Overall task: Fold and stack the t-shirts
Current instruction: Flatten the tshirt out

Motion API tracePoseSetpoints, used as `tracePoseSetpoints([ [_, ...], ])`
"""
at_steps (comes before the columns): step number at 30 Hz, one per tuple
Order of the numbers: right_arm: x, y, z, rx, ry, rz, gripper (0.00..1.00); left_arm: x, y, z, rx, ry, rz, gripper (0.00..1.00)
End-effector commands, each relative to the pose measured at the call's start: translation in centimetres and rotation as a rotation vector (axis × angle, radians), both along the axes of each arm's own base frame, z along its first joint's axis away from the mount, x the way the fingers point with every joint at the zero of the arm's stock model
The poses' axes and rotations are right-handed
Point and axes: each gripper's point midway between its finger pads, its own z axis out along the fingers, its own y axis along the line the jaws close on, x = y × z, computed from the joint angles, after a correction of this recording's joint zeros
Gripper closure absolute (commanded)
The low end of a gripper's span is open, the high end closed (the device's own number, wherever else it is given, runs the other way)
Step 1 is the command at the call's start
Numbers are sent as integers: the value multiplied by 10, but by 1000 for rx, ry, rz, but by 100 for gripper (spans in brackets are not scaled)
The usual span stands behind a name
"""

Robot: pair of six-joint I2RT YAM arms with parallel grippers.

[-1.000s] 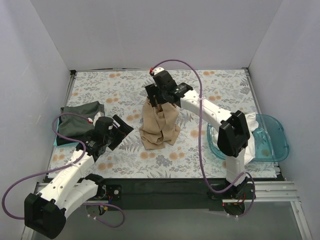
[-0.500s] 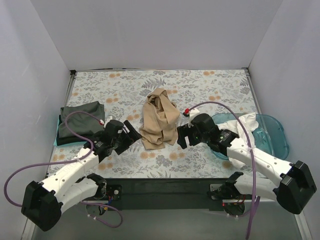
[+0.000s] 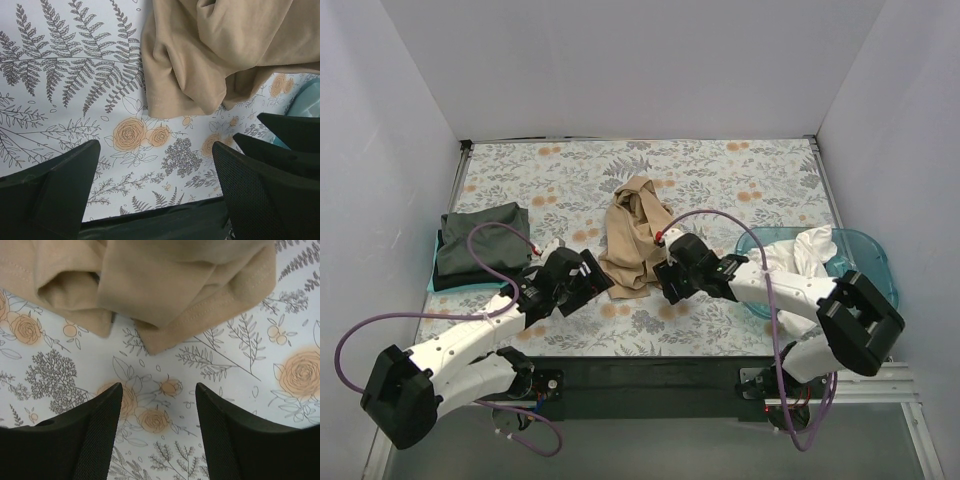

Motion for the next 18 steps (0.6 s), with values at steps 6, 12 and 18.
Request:
tracePoseSetpoints([
  [6,27,44,-3,-37,-84,12,36,-1,6,2,-4,-38,23,5],
  [12,34,41,-25,-89,-71,-34,39,-3,8,0,4,-37,23,5],
  [18,35,39,-35,-106,-59,-61,49,-3,9,-1,11,-33,24,5],
])
